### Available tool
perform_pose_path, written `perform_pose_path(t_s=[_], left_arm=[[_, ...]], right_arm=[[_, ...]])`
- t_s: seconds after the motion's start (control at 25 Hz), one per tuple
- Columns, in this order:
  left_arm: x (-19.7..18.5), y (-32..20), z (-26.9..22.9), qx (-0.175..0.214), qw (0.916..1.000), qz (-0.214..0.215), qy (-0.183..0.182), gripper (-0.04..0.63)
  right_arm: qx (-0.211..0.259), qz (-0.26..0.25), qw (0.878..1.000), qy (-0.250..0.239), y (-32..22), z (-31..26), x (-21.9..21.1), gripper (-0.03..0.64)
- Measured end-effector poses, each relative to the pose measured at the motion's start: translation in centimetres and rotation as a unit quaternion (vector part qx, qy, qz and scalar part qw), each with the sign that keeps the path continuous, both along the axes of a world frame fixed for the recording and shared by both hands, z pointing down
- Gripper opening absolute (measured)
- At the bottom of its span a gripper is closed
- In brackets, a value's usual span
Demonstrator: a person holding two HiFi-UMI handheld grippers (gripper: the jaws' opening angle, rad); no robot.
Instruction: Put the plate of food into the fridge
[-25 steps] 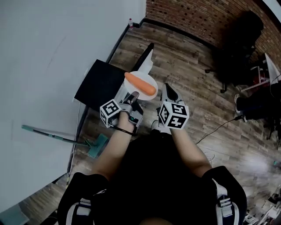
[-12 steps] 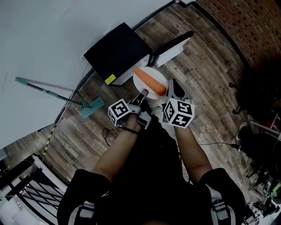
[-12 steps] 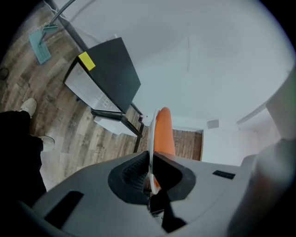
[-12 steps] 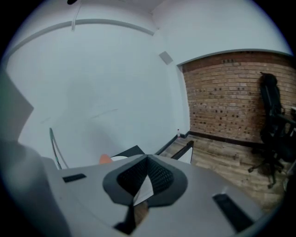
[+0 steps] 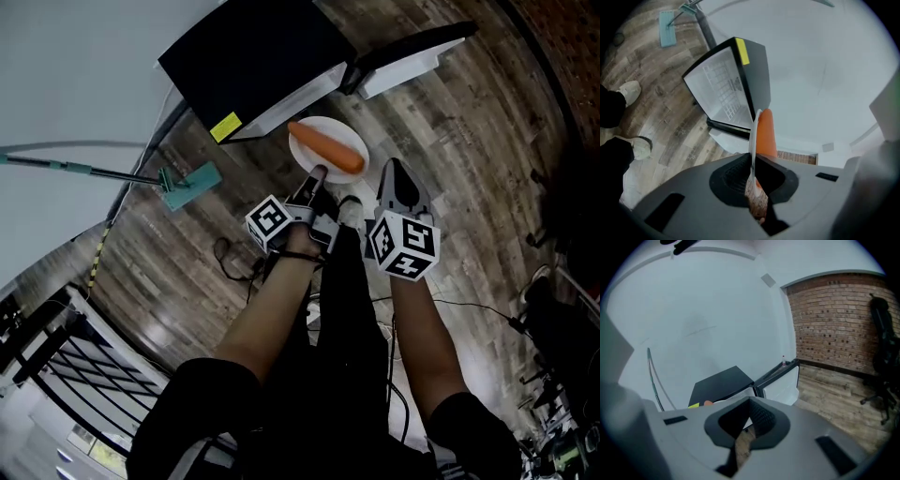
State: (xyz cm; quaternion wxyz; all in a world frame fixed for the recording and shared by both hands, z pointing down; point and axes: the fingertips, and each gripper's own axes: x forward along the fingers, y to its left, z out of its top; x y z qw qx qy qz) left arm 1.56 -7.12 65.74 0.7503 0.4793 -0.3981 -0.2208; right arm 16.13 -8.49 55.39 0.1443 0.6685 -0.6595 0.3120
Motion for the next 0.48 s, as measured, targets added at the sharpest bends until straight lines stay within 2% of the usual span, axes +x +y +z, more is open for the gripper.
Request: perform_pose_path(t_s=[0.12,0.28,0.48], left_arm=[[-0.4,-0.6,5.8,-0.02,0.9989,-0.041,0.003,0.021],[-2.2,-3.6,12.1,-0.01,0.997,-0.072,-0.028,0.022],[-3.9,-7.1,17.4,-0.005,0.9926,-0.115,-0.036,0.023]], right_arm=[[-0.005,-0.012,1.0,-0.01,0.1,4.5,-0.3,0.014],[0.013,-0.054,0.998,-0.015,-1.0,10.1,-1.8,0.012],[0.025,-0.109,0.994,-0.005,-2.8,14.8,-3.1,0.012]])
